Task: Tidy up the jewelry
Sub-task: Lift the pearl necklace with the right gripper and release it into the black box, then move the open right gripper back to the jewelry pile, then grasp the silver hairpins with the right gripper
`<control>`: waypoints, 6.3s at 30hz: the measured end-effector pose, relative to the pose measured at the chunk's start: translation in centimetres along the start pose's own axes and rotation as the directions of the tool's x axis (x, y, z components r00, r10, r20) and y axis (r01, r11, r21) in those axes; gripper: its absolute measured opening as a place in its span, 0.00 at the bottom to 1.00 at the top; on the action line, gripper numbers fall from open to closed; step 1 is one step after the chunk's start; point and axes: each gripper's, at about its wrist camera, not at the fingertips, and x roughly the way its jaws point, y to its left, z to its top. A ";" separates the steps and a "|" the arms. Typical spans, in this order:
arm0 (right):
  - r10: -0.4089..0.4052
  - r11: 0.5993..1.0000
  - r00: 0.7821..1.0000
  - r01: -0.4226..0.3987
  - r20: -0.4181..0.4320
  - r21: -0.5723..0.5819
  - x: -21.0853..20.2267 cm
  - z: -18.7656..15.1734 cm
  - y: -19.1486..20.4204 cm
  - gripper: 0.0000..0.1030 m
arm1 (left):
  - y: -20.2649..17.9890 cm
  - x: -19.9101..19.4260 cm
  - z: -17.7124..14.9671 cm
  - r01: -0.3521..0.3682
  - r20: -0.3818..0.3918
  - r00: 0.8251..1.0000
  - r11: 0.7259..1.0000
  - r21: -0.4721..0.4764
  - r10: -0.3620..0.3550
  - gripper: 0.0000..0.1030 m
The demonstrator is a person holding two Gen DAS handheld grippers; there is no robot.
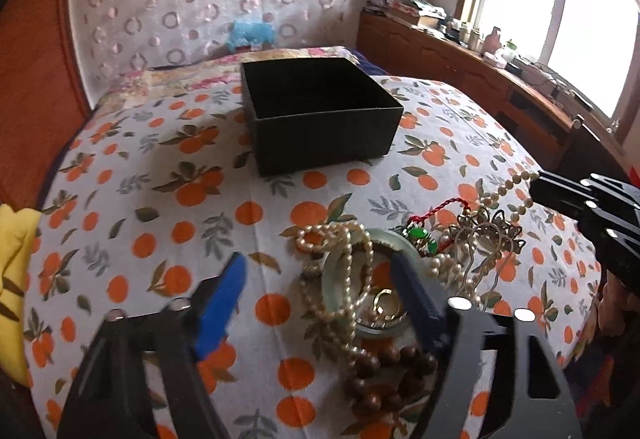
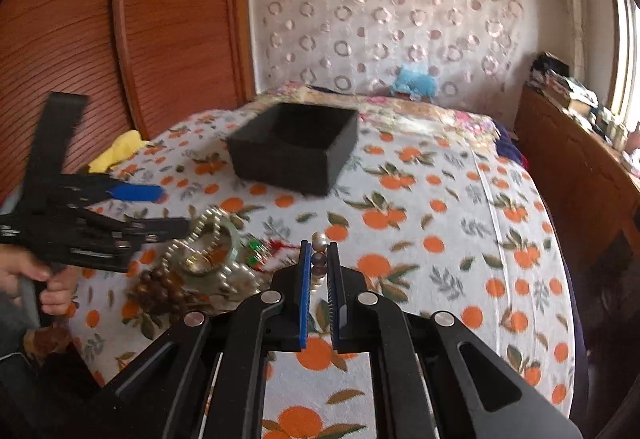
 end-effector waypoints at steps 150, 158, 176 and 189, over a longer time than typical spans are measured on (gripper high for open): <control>0.176 0.981 0.950 -0.149 -0.257 0.124 8.5 -0.9 -1.2 0.37 | 0.0 -3.9 -3.2 -0.092 0.109 0.990 0.996 -0.006 0.092 0.76; 0.187 0.979 0.947 -0.157 -0.261 0.130 8.3 -1.1 -1.3 0.27 | -0.7 -3.6 -3.1 -0.088 0.097 0.992 0.996 0.010 0.087 0.76; 0.027 1.000 0.988 -0.025 -0.153 0.010 4.4 -0.1 -1.5 0.26 | -1.6 -1.7 -2.4 -0.041 0.045 0.998 0.998 0.042 0.039 0.79; 0.011 0.999 0.991 -0.004 -0.130 0.054 3.7 -0.8 -3.3 0.26 | -3.4 1.6 -0.5 0.038 -0.060 0.998 0.994 0.105 -0.032 0.80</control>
